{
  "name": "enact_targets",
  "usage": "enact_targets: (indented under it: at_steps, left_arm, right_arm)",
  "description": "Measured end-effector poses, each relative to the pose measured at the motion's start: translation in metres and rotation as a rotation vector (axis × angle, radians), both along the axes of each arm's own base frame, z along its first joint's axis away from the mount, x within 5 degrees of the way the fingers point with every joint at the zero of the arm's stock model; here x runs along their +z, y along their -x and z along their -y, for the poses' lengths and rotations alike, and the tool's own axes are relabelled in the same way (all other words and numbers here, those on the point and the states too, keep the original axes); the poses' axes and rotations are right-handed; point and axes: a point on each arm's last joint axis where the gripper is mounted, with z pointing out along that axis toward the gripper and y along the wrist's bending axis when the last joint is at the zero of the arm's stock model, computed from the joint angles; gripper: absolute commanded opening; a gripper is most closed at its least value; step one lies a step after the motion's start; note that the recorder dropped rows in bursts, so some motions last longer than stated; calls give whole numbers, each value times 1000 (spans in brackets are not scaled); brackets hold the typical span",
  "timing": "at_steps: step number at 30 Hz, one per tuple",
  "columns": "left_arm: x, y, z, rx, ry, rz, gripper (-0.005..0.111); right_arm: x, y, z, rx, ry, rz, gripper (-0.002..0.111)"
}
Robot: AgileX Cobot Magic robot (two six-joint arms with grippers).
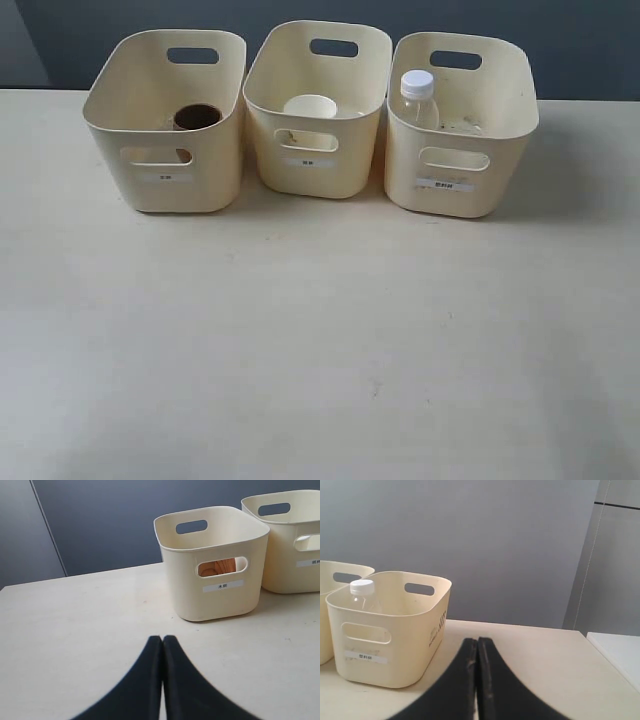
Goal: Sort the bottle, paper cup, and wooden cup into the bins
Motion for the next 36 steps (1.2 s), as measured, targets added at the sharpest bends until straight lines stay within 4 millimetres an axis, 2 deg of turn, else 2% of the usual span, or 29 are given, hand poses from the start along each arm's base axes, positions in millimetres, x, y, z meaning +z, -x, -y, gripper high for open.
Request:
enact_targets:
  at_steps: [36]
  left_arm:
    - [0,0,0,1,-8,1,0]
  right_arm:
    - [-1,0,0,4,-1,-13,-1]
